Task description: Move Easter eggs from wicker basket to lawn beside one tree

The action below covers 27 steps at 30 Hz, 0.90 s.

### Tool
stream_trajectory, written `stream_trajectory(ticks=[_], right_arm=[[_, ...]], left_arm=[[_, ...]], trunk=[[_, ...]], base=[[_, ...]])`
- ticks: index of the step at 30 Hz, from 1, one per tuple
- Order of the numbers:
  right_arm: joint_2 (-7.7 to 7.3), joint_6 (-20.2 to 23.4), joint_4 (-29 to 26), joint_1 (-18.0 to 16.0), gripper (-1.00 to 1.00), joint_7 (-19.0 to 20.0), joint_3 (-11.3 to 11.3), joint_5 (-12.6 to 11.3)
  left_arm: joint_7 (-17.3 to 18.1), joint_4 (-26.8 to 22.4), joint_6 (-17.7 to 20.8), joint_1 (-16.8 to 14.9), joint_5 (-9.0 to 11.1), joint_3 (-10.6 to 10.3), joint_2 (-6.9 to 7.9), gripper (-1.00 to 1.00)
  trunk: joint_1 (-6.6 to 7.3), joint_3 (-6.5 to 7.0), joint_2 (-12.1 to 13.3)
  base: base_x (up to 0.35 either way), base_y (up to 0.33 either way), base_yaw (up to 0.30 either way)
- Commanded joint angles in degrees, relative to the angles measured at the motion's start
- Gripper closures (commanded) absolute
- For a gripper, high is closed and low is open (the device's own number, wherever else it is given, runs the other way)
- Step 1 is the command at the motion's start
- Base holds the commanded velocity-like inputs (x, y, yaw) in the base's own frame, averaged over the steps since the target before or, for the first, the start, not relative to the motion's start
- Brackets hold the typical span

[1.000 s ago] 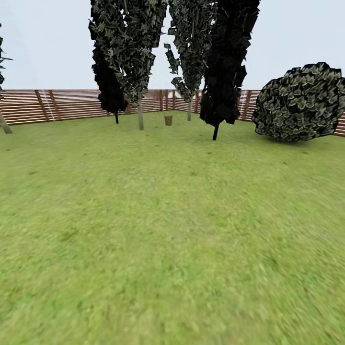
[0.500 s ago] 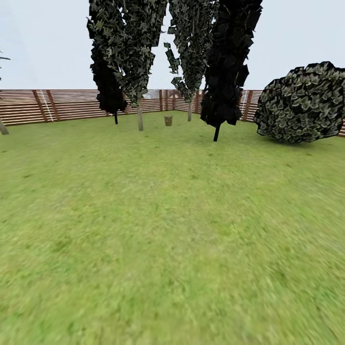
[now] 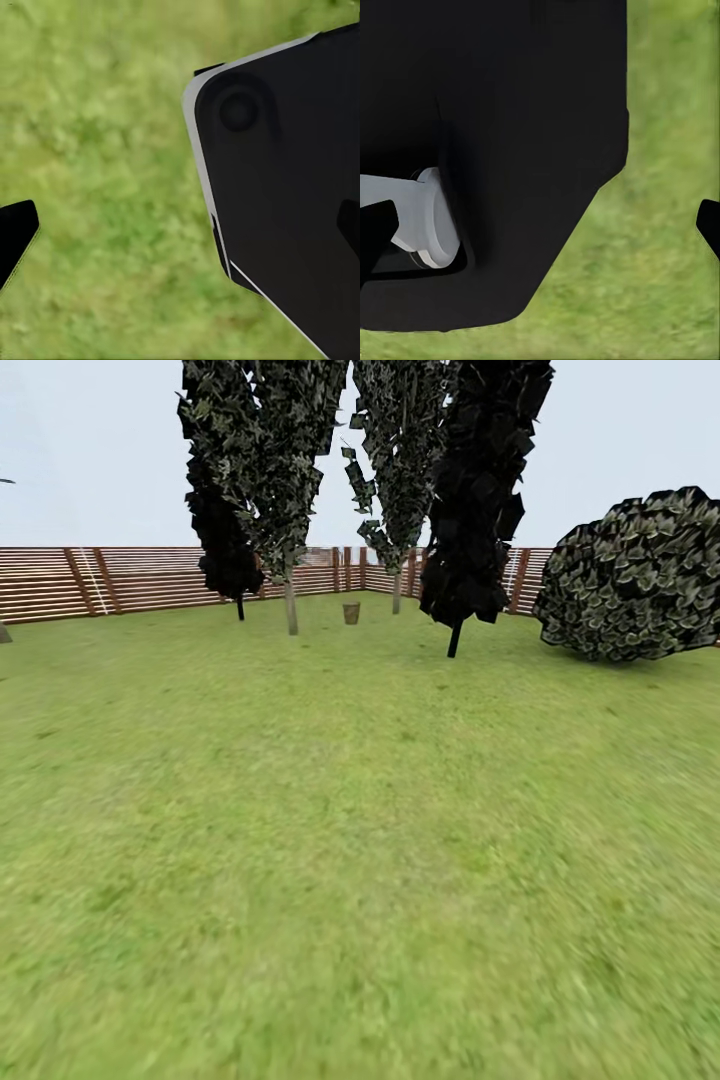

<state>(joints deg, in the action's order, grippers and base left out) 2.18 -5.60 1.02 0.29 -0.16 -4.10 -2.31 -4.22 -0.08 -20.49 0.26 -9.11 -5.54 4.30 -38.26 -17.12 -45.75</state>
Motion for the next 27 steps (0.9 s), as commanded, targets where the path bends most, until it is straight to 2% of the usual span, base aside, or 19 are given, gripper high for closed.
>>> stream_trajectory(ticks=[1,27], right_arm=[[0.01,-0.4,0.1,0.0,-1.00,0.0,-0.4,-0.2],[0.01,-0.4,0.1,0.0,-1.00,0.0,-0.4,-0.2]], left_arm=[[-0.4,0.0,-0.2,0.0,-0.4,-0.4,0.01,-1.00],[-0.4,0.0,-0.2,0.0,-0.4,-0.4,0.01,-1.00]], trunk=[[-0.05,-0.04,0.0],[-0.05,-0.04,0.0]], base=[[0.340,0.000,0.000],[0.340,0.000,0.000]])
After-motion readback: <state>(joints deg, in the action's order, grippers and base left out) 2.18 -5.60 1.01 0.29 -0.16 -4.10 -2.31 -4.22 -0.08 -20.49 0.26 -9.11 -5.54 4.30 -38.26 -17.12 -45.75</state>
